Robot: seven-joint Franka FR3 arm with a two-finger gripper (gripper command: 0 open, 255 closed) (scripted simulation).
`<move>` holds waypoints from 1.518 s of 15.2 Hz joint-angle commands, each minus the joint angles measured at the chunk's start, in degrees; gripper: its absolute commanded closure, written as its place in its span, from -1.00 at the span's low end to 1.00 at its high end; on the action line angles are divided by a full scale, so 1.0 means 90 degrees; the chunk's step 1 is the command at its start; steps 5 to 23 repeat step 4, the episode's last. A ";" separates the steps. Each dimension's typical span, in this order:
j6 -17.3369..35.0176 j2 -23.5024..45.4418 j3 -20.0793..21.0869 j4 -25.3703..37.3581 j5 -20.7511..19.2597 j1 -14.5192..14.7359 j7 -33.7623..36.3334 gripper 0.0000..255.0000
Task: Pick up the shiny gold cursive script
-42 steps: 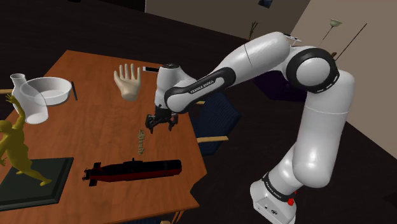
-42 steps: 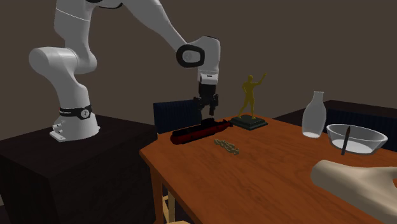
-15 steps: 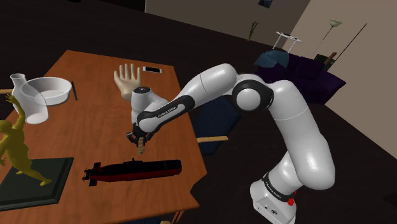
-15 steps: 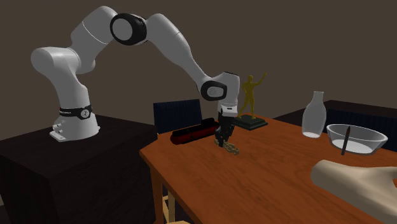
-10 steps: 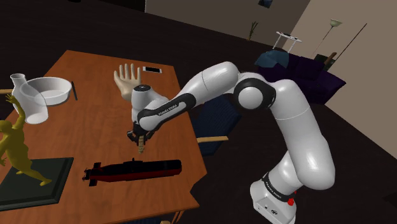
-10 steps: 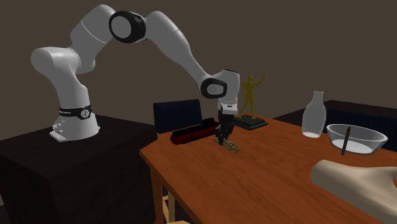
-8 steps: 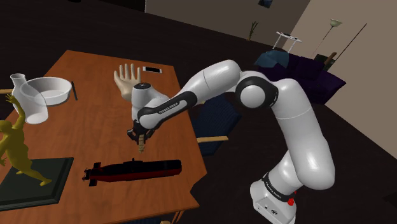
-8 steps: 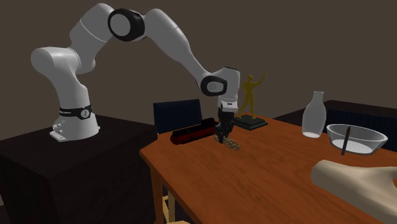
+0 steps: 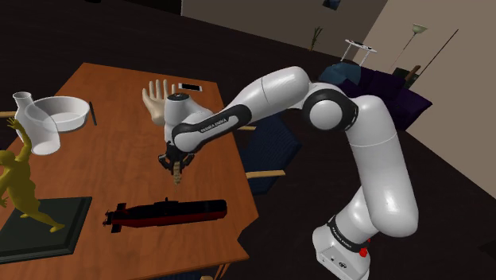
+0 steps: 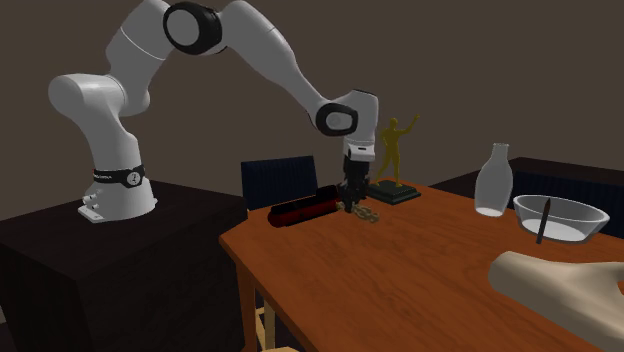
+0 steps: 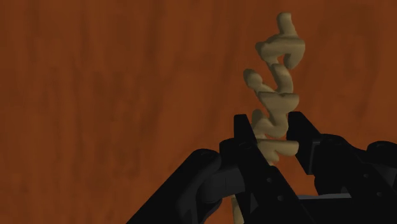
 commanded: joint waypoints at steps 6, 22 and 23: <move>-0.0153 -0.0229 0.0035 -0.0078 0.0035 -0.0034 -0.0018 1.00; -0.0153 -0.0229 0.0035 -0.0078 0.0035 -0.0034 -0.0018 1.00; -0.0153 -0.0229 0.0035 -0.0078 0.0035 -0.0034 -0.0018 1.00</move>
